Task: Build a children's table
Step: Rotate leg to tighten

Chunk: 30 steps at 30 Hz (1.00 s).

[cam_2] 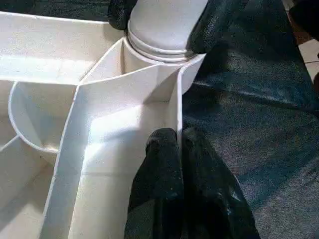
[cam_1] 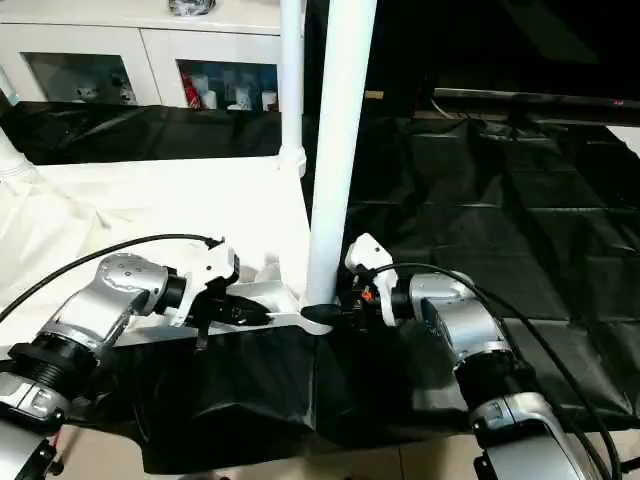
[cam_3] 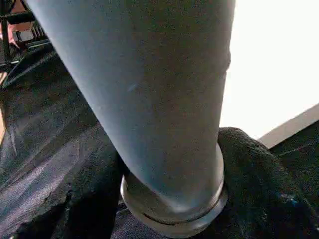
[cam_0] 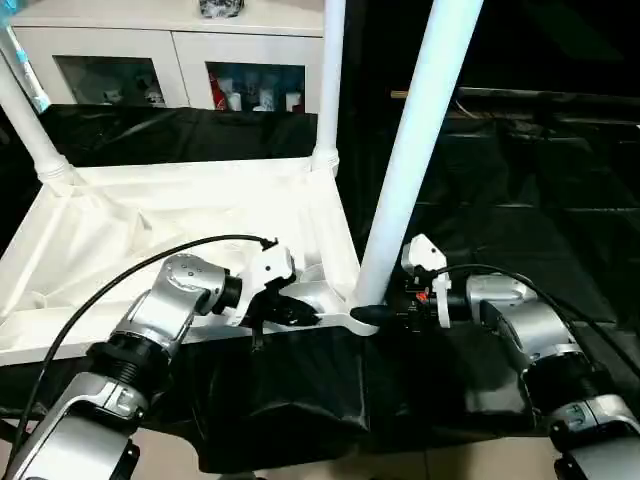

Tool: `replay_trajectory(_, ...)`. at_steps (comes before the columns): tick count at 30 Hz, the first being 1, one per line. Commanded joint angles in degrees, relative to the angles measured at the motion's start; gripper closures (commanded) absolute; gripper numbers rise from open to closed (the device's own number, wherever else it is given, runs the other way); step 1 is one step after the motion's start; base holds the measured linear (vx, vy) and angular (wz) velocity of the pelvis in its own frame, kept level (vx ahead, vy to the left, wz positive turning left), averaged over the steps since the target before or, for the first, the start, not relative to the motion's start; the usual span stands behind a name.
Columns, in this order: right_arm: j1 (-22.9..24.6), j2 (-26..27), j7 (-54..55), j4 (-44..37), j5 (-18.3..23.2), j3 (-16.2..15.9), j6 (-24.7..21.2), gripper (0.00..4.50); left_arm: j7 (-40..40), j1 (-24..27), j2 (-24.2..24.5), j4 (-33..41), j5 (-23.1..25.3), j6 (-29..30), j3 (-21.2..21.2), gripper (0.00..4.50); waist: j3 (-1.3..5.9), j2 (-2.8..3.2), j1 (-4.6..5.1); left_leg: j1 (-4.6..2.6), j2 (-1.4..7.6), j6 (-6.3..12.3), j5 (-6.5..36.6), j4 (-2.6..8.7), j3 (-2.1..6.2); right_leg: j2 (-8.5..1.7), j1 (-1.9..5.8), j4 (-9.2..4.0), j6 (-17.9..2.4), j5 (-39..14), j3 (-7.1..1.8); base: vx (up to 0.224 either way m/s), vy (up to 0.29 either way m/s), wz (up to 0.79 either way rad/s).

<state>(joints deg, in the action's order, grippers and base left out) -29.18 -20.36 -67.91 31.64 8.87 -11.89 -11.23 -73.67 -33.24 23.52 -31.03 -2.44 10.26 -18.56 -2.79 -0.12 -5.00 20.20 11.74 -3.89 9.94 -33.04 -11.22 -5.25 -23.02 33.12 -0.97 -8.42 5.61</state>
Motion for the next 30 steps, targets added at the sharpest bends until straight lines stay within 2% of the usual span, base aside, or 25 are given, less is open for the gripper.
replay_trajectory(1, 1.2, 0.6, -1.3, -0.8, -0.3, -2.0, -1.2, 1.91, -0.3, 0.3, -0.8, 0.4, 1.1, 0.2, -1.8, 4.50, 3.62, 0.45, 0.35, -0.66, 1.87, 0.84, 17.4, 3.92, 0.76, -3.06, 2.57, -3.78, -11.4, -18.6, -2.84, 0.000, 0.000, 0.00)
replay_trajectory(3, 1.4, 0.7, -1.0, -0.9, -0.1, -1.9, -1.3, 1.92, 0.2, 0.2, -1.0, 0.2, 1.0, 0.4, -1.6, 4.50, 3.58, 0.39, 0.29, -0.67, 1.85, 0.83, 17.6, 3.92, 0.78, -3.15, 2.57, -3.91, -11.1, -19.9, -2.83, 0.000, 0.000, 0.00)
replay_trajectory(4, 1.5, 3.3, 4.9, 1.1, -0.3, 0.1, -0.7, 1.93, 6.6, -1.6, -3.8, -2.7, 1.2, 0.5, 0.5, 4.50, 3.51, 0.09, 0.38, -0.61, 1.83, 0.97, 17.7, 3.89, 0.69, -3.19, 2.42, -4.04, -10.7, -21.0, -2.88, 0.000, 0.000, 0.00)
replay_trajectory(7, 0.3, 7.1, 14.3, 5.0, -1.1, 2.6, 0.3, 1.93, 12.6, -3.5, -6.8, -5.4, 1.5, 0.8, 2.2, 4.50, 3.24, 0.12, 0.64, -1.13, 1.62, -0.20, 20.0, 3.91, 0.90, -3.29, 1.99, -4.70, -9.7, -25.4, -2.72, 0.000, 0.000, 0.00)
replay_trajectory(8, 0.0, 8.1, 16.8, 5.9, -1.2, 3.3, 0.2, 1.93, 13.4, -3.7, -7.3, -5.6, 1.4, 1.3, 2.4, 4.50, 3.16, -0.06, 0.92, -1.08, 1.45, -0.53, 20.7, 3.91, 1.12, -3.43, 2.06, -4.95, -8.3, -28.8, -2.52, 0.000, 0.000, 0.00)
replay_trajectory(9, -0.3, 9.0, 19.1, 6.7, -1.3, 3.9, 0.1, 1.93, 14.2, -4.0, -7.9, -5.9, 1.4, 1.7, 2.6, 4.50, 3.19, 0.04, 1.18, -1.06, 1.37, -0.64, 21.1, 3.94, 1.28, -3.50, 2.05, -5.31, -7.0, -31.3, -2.34, 0.000, 0.000, 0.00)
replay_trajectory(10, -1.4, 11.5, 24.8, 9.2, -1.4, 5.3, 0.1, 1.93, 17.4, -5.0, -9.6, -7.0, 1.7, 2.2, 3.1, 4.50, 3.11, -0.03, 1.60, -1.03, 1.33, -0.65, 21.4, 3.95, 1.37, -3.43, 1.94, -5.54, -6.1, -32.5, -2.24, 0.000, 0.000, 0.00)
replay_trajectory(12, -2.2, 13.4, 29.0, 11.0, -1.5, 6.4, 0.2, 1.93, 20.0, -5.7, -10.9, -8.0, 2.1, 2.2, 3.4, 4.50, 3.00, 0.23, 2.21, -1.28, 1.03, -0.78, 22.8, 3.69, 1.49, -3.39, 1.63, -6.06, -5.2, -35.0, -1.84, 0.000, 0.000, 0.00)
replay_trajectory(13, -3.2, 15.0, 33.0, 12.6, -1.3, 7.4, 0.3, 1.93, 22.6, -6.5, -12.1, -9.3, 2.3, 2.2, 3.8, 4.50, 3.02, 0.09, 2.42, -1.13, 1.01, -0.62, 22.9, 3.69, 1.48, -3.37, 1.69, -6.20, -4.8, -35.5, -1.82, 0.000, 0.000, 0.00)
replay_trajectory(16, -5.2, 18.6, 40.7, 15.4, -1.8, 9.1, 1.1, 1.93, 26.7, -7.9, -14.5, -11.8, 3.1, 1.8, 4.4, 4.50, 2.93, 0.27, 3.12, -1.31, 0.82, -0.30, 23.9, 3.56, 1.57, -3.28, 1.20, -6.74, -3.9, -37.0, -1.54, 0.000, 0.000, 0.00)
replay_trajectory(18, -5.9, 20.1, 41.6, 15.8, -2.0, 9.2, 1.9, 1.93, 27.0, -8.3, -15.2, -12.4, 3.6, 1.2, 4.2, 4.50, 2.99, 0.19, 3.40, -1.19, 0.75, -0.15, 24.4, 3.56, 1.66, -3.22, 1.30, -6.86, -3.5, -37.4, -1.34, 0.000, 0.000, 0.00)
replay_trajectory(19, -6.2, 21.2, 40.6, 15.7, -1.7, 9.1, 2.6, 1.58, 27.5, -8.6, -15.5, -12.9, 4.1, 0.5, 4.0, 4.50, 3.05, 0.22, 3.36, -1.15, 0.75, 0.02, 24.2, 3.59, 1.65, -3.26, 1.35, -6.87, -3.4, -37.1, -1.38, 0.000, 0.000, 0.00)
replay_trajectory(21, -5.9, 21.6, 37.3, 14.4, -0.2, 9.4, 2.5, 1.58, 27.0, -8.8, -15.1, -13.3, 4.4, 0.0, 3.9, 4.50, 3.05, 0.42, 3.29, -1.04, 0.96, 0.47, 24.3, 3.83, 1.67, -3.23, 1.43, -6.62, -4.0, -35.4, -1.58, 0.000, 0.000, 0.00)
replay_trajectory(22, -5.5, 21.1, 34.5, 12.9, 0.2, 8.9, 2.1, 1.18, 25.7, -8.7, -14.4, -13.2, 4.4, -0.3, 3.7, 4.50, 3.11, 0.42, 3.25, -0.92, 0.96, 0.67, 24.1, 3.88, 1.63, -3.22, 1.56, -6.54, -4.4, -34.5, -1.66, 0.000, 0.000, 0.00)
replay_trajectory(23, -5.5, 21.1, 34.5, 12.9, 0.2, 8.9, 2.1, 1.18, 25.7, -8.7, -14.4, -13.2, 4.4, -0.3, 3.7, 4.50, 3.16, 0.35, 3.20, -0.81, 1.03, 0.74, 23.8, 3.94, 1.64, -3.25, 1.65, -6.41, -4.6, -33.7, -1.75, 0.000, 0.000, 0.00)
replay_trajectory(24, -5.3, 20.6, 33.3, 12.5, -0.1, 8.4, 2.4, 1.16, 24.8, -8.6, -13.9, -13.2, 4.3, -0.6, 3.6, 4.50, 3.18, 0.53, 3.21, -0.66, 1.14, 0.75, 23.3, 4.06, 1.64, -3.27, 1.75, -6.17, -5.3, -32.3, -1.87, 0.000, 0.000, 0.00)
replay_trajectory(25, -4.8, 19.5, 31.5, 11.5, -0.7, 7.2, 2.8, 1.01, 23.2, -8.3, -13.1, -12.8, 4.2, -1.1, 3.3, 4.50, 3.21, 0.47, 3.19, -0.66, 1.17, 0.82, 23.2, 4.08, 1.60, -3.24, 1.75, -6.12, -5.5, -31.7, -1.92, 0.000, 0.000, 0.00)
replay_trajectory(26, -4.4, 18.5, 30.1, 10.8, -1.2, 6.3, 3.1, 1.01, 21.9, -8.0, -12.5, -12.5, 4.1, -1.5, 3.0, 4.50, 3.25, 0.73, 3.12, -0.64, 1.21, 0.89, 23.1, 4.11, 1.58, -3.24, 1.86, -5.94, -6.1, -30.4, -2.02, 0.000, 0.000, 0.00)
replay_trajectory(28, -4.0, 17.5, 28.6, 10.0, -1.7, 5.5, 3.4, 0.69, 20.4, -7.8, -12.0, -12.3, 4.1, -2.1, 2.9, 4.50, 3.45, 0.60, 3.03, -0.41, 1.33, 1.09, 21.2, 4.13, 1.38, -3.20, 2.13, -5.29, -7.9, -25.8, -2.36, 0.000, 0.000, 0.00)
replay_trajectory(30, -3.4, 15.0, 26.0, 8.8, -2.5, 4.8, 3.7, 0.69, 17.2, -7.2, -10.6, -11.8, 4.2, -3.0, 2.7, 4.50, 3.50, 0.65, 2.94, -0.26, 1.35, 1.36, 20.0, 4.04, 1.23, -3.14, 2.28, -4.87, -9.3, -23.0, -2.55, 0.000, 0.000, 0.00)
